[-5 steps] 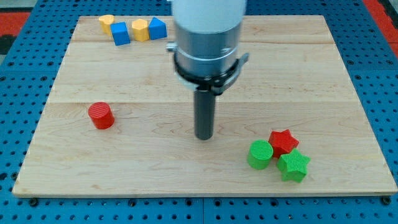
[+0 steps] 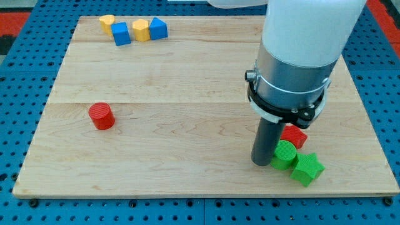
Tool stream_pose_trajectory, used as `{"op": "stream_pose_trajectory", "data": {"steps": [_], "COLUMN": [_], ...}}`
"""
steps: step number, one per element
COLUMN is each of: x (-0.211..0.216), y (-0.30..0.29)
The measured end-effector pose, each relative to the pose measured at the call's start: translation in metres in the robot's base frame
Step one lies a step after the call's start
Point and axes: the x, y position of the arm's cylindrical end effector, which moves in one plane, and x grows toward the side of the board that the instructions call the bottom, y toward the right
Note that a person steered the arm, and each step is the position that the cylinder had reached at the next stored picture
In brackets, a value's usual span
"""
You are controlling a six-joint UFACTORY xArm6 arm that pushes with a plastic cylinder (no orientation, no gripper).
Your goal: Move red circle closer to the blue cube
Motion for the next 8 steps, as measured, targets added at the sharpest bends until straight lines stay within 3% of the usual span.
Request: {"op": "stream_pose_trajectory", "data": {"steps": [1, 2, 3, 8], "x": [0.02, 0.003, -0.005, -0.001], "y": [-0.053, -0.129, -0.163, -0.177]}}
